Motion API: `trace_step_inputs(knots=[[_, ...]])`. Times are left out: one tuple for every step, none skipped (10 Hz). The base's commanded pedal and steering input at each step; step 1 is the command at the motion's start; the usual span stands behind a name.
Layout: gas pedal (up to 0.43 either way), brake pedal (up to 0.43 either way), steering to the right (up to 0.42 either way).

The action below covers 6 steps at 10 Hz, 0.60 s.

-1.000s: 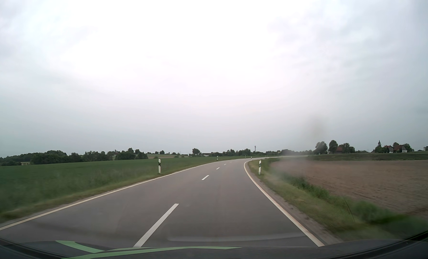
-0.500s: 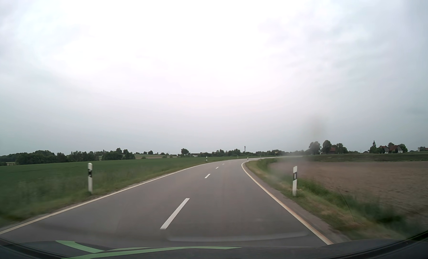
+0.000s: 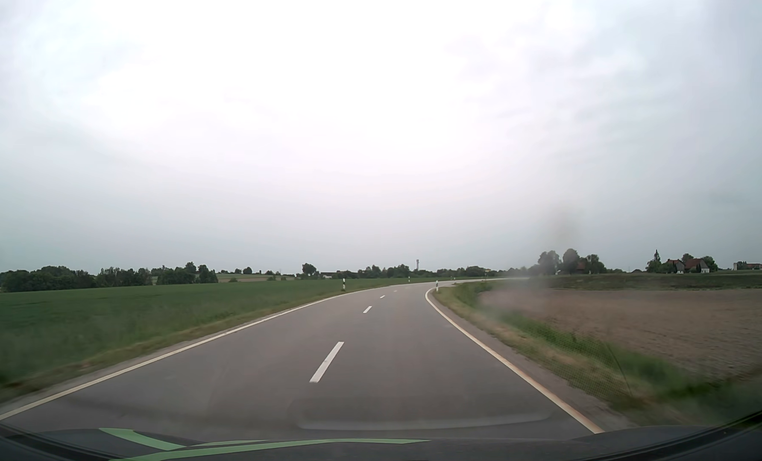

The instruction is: Follow the waypoints while adhering to traffic rules and regulations

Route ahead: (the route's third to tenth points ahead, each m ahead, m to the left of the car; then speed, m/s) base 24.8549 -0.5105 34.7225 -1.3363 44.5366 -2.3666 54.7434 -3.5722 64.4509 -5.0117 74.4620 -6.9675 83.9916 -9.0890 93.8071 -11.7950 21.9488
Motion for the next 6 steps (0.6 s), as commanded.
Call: trace_step_inputs(knots=[[0.138, 0.0, 0.019], [0.138, 0.0, 0.018], [0.138, 0.0, 0.018], [0.138, 0.0, 0.018], [0.138, 0.0, 0.017], [0.138, 0.0, 0.017]])
